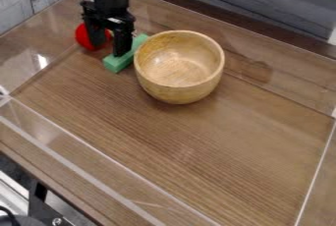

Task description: Put the green block in the brown bowl

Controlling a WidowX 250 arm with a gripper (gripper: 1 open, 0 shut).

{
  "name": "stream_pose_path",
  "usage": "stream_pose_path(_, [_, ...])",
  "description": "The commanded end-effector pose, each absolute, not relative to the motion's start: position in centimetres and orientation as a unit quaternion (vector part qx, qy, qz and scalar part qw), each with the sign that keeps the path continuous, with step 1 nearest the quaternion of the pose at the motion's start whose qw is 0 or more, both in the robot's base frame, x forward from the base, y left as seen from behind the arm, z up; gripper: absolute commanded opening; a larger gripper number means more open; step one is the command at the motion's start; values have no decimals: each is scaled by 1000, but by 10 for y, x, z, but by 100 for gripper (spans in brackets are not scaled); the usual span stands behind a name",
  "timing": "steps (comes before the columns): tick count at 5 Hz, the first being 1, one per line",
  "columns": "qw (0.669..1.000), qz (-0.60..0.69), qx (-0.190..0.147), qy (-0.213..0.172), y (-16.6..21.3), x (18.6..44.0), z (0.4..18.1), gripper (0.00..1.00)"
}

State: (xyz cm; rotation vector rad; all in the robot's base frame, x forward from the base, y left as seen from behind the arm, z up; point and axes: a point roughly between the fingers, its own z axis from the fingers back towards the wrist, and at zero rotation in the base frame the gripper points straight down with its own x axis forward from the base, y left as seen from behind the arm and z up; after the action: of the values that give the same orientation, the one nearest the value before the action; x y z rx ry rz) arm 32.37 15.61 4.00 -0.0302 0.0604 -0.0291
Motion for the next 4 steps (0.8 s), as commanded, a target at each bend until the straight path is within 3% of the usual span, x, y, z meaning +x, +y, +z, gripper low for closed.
stream_pose_path(1, [1000, -18, -1, -4, 151, 342, 59, 100])
stream_pose_path(4, [999, -47, 1, 2, 159, 341, 46, 100])
